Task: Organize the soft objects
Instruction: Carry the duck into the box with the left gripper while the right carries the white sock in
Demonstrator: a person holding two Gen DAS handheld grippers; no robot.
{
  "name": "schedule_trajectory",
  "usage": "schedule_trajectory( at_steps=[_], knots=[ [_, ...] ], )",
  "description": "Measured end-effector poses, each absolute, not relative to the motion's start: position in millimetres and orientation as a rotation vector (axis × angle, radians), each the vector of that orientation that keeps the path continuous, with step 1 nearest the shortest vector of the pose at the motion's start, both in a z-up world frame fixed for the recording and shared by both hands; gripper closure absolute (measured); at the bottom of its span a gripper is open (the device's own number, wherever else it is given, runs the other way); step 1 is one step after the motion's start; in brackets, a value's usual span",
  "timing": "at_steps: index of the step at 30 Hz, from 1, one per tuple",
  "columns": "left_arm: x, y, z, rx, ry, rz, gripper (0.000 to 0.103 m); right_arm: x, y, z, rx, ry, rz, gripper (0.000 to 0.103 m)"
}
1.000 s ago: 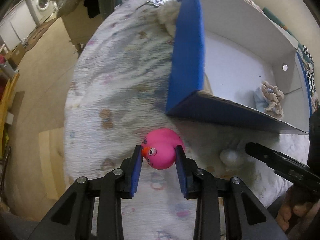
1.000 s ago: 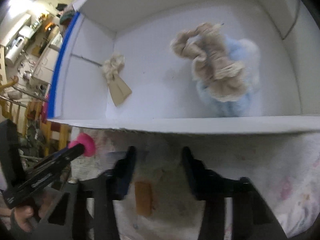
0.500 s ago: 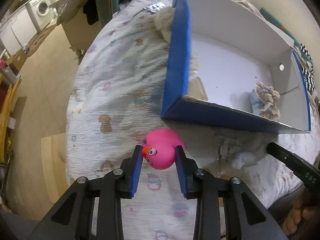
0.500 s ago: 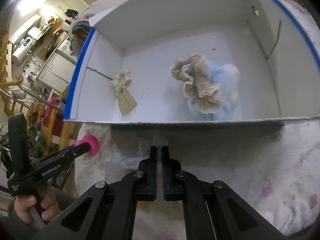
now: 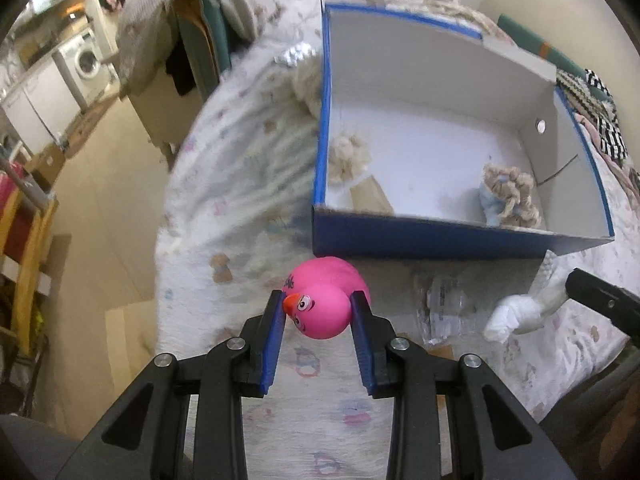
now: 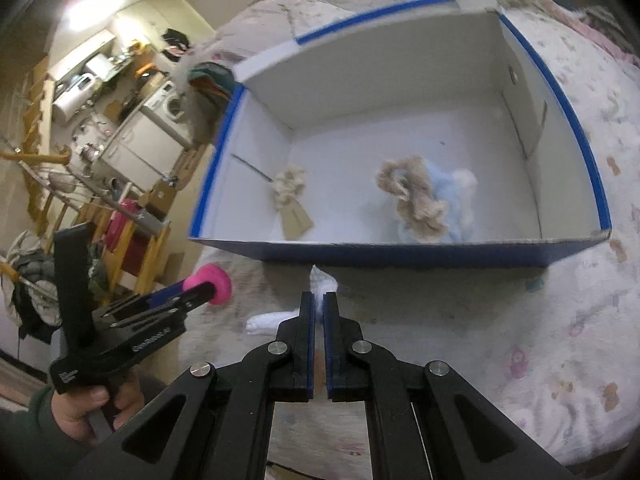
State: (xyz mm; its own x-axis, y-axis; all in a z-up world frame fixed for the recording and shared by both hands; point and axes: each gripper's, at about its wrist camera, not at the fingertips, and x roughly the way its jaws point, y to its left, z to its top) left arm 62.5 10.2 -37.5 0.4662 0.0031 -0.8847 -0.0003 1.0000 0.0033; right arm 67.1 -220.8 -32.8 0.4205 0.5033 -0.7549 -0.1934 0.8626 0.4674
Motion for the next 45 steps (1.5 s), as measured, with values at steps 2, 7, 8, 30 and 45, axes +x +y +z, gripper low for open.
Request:
schedule_trajectory(
  at_steps=[2, 7, 8, 30, 45],
  knots=[
    [59.1, 11.7, -28.5, 0.008, 1.050, 0.013, 0.074, 65.0, -221.6, -24.0, 0.339, 1.025, 0.467, 0.097],
    [55.6, 19.0, -1.8, -0.056, 1.003, 0.016, 0.074, 64.8, -223.9, -2.5, 0.357, 0.962, 0.502, 0.097],
    [56.5, 18.2, 3.4, -0.056, 0.997, 0.015, 0.074, 65.6, -225.2, 2.6, 0.362, 0.948, 0.508, 0.097],
    [149.0, -40.4, 59.0, 0.043, 0.977, -0.010, 0.073, 176.0, -262.7, 61.1, 0.381, 0.818, 0.451, 0.097],
    [208.8, -82.2, 1.0, 0.135, 1.078, 0.029, 0.073, 207.0, -270.7, -11.2, 0.307, 1.026, 0.325, 0.097]
  ],
)
